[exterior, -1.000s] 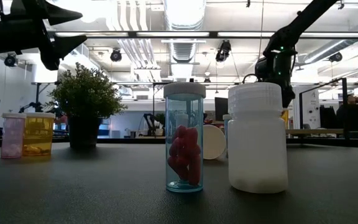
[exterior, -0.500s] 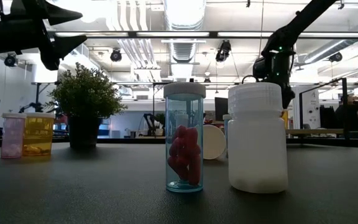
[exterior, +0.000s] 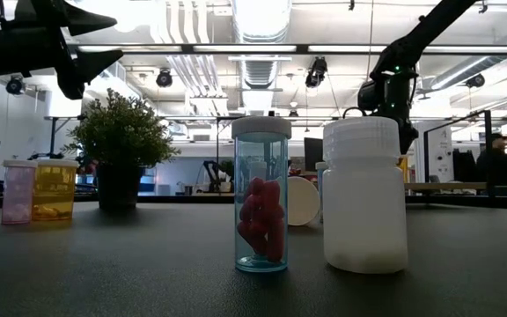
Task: Pick and place medicine bottles onto shelf by color
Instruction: Put the right orange pill bottle on the shelf, then put the top right blue pill bottle on the shelf
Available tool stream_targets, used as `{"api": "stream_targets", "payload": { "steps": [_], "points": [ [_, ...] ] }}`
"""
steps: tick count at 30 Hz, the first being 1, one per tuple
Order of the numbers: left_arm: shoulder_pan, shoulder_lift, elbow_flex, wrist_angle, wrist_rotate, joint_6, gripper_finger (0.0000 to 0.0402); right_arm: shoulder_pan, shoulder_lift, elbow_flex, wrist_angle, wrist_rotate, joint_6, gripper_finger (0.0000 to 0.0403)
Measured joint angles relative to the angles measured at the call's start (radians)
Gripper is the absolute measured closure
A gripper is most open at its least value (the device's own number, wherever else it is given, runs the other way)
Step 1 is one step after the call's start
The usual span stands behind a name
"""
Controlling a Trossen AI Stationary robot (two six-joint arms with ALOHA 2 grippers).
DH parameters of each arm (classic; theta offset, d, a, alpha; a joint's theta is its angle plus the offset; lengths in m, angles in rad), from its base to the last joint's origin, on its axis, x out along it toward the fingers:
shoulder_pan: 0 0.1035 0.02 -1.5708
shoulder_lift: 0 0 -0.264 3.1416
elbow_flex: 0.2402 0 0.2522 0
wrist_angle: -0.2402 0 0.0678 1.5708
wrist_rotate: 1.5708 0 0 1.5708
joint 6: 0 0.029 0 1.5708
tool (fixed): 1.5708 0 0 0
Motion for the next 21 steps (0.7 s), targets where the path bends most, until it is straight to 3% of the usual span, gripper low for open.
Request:
{"api": "stream_targets", "payload": {
  "steps": [10,21],
  "points": [
    [0.000,0.000,0.000,0.000,0.000,0.000,0.0107,0.000,0.000,0.000,0.000,-0.011,0.008,0.0118],
    [0.000,0.000,0.000,0.000,0.000,0.000,0.0107,0.007,0.000,0.089,-0.041,-0.010,0.177,0.0049]
  ]
}}
